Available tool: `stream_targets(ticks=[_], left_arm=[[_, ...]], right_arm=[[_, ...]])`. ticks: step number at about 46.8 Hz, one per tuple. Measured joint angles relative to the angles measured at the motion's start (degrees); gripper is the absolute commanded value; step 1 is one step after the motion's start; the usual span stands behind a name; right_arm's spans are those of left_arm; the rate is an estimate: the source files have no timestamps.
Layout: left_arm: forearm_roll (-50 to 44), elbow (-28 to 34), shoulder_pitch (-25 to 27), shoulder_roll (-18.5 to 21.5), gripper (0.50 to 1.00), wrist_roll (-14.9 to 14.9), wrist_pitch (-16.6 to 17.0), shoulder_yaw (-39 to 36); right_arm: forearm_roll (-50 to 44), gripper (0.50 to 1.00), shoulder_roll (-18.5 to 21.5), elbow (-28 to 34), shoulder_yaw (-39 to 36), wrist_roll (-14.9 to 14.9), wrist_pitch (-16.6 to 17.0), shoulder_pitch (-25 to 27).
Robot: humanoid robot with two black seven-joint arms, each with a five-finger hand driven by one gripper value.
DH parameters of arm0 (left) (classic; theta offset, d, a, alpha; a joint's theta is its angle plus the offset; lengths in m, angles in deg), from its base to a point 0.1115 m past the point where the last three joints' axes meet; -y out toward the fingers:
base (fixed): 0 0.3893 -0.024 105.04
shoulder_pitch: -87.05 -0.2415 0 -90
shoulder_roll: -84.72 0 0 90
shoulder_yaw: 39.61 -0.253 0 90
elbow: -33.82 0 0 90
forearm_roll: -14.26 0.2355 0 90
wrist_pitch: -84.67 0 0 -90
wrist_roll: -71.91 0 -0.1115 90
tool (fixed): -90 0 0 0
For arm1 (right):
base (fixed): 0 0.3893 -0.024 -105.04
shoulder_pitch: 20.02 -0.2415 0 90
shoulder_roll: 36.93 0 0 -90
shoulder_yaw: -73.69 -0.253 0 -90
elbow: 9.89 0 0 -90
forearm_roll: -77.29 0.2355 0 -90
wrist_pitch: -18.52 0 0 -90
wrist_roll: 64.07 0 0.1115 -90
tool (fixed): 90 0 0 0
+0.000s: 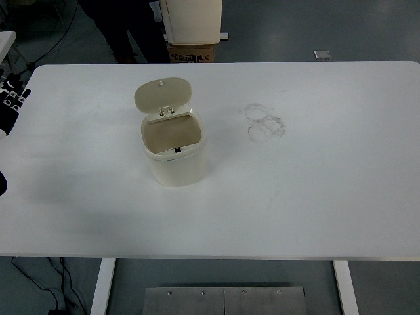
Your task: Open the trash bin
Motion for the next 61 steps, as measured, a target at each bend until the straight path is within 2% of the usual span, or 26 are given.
stream_targets(ticks=[14,23,26,52,61], left_arm=[[-0.02,0.01,-2.65,-2.31,1.0,0.3,-0.38,0.05],[0.13,-0.36,-3.95,-3.66,1.0,4.83,-0.13,0.0],[0.2,-0.43,-4.23,-3.77,1.0,5.44,-0.11,-0.01],[0.28,-0.44,-4.87,-4.04,1.0,5.62,-0.13,-0.01],[0.19,-0.43,-3.49,-3.62,1.0,5.62,-0.18,0.06]], right_arm=[[0.0,0.991,0.0,-0.01,-0.01,0.01,0.0,0.01],[0.0,0.991,0.0,0.0,0.0,0.0,0.0,0.01],[0.0,0.991,0.0,0.0,-0.03,0.0,0.0,0.02],[0.04,0.991,0.0,-0.13,-0.1,0.3,0.0,0.1],[0.1,0.991,0.0,-0.09,-0.15,0.31,0.03,0.1]])
